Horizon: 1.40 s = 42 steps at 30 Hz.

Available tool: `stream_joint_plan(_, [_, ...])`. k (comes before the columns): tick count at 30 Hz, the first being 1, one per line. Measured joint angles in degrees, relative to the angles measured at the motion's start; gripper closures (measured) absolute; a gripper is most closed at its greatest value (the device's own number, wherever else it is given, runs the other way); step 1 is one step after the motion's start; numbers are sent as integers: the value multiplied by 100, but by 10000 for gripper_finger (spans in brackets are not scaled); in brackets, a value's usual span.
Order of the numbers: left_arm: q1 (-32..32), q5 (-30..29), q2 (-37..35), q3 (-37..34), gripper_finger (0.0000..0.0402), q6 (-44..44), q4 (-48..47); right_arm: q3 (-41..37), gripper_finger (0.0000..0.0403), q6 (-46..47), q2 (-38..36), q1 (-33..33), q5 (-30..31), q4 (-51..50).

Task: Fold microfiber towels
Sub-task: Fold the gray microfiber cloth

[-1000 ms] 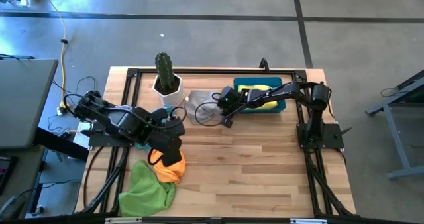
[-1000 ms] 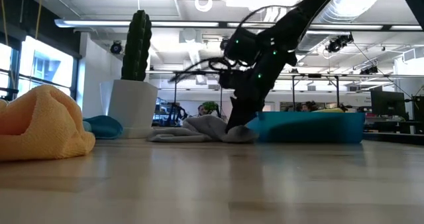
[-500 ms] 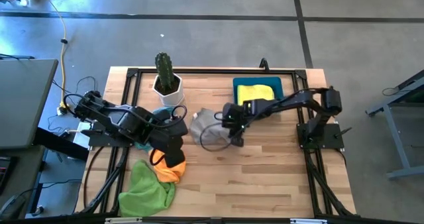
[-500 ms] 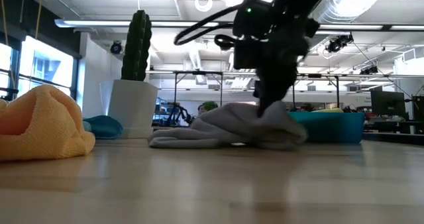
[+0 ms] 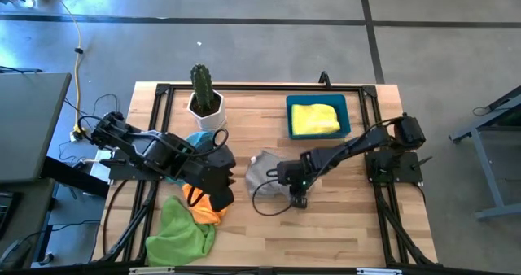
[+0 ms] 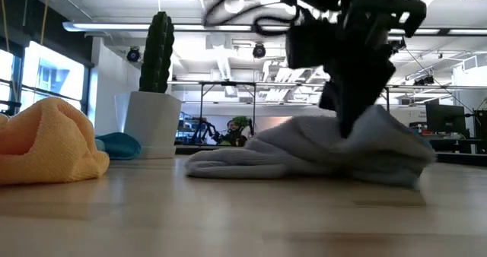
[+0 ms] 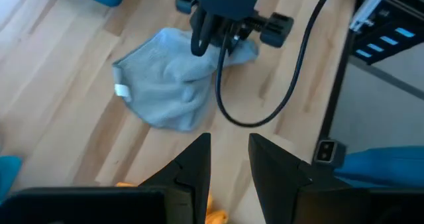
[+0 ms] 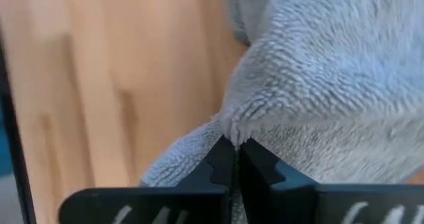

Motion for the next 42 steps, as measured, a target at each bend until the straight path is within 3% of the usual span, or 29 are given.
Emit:
stream_joint_plan(4, [-216, -4, 0, 0, 310, -190, 167, 0, 380, 83, 0, 220, 362, 924])
stream_joint_plan(11, [-678, -156, 6, 0, 310, -683, 293, 224, 289, -465, 0, 251, 646, 1545])
stream_joint_plan(17, [-1048, -374, 5, 0, 310, -889, 293, 829, 264, -1202, 0, 173, 691, 211])
stream_joint_plan(20, [-1179, -484, 7, 0, 310, -782, 293, 1176, 263, -1524, 2, 208, 1045, -621])
stream_joint_plan(24, [-1298, -605, 7, 0, 310, -644, 290, 1598, 263, -1609, 2, 234, 1495, -1581])
stream_joint_plan(33, [-1544, -765, 109, -6, 310, -426, 190, 1841, 263, -1497, -240, 336, 1401, -3133])
stream_joint_plan(37, [-1619, -822, 303, -7, 310, -137, 81, 1510, 263, -1619, -533, 610, 1359, -2739])
stream_joint_plan(42, [-1633, -1043, 606, -3, 310, 14, 127, 204, 263, -1327, -1034, 1002, 1317, -1136])
